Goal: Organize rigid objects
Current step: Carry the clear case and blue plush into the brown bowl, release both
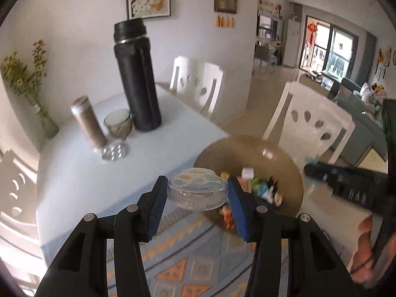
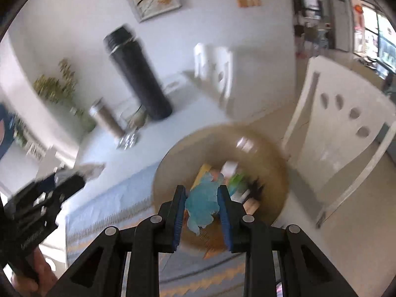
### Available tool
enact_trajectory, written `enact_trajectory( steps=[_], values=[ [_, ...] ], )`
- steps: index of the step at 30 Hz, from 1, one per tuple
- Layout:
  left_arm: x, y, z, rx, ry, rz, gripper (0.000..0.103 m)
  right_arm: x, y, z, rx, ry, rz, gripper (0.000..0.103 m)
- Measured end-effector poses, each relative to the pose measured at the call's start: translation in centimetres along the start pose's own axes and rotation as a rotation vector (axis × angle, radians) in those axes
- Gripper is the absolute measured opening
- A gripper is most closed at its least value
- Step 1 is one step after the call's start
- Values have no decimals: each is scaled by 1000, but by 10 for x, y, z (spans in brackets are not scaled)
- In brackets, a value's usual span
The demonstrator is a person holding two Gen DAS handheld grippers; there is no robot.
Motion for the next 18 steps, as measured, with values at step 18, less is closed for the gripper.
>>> enact_trajectory(
  steps=[18],
  values=[
    [-143,-47,7,49,226,85,46,-100,-92,-36,-91,195,30,26]
  ],
)
Point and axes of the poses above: each gripper's, at about its wrist camera, not at the fingertips, and x roughly against the way its jaws point, y to its left, z to its underside, the point moved 1 cm from there along -x, roughly the way its jaws point, and after that the axes turned 9 degrees about -z, right-handed, at the moved point
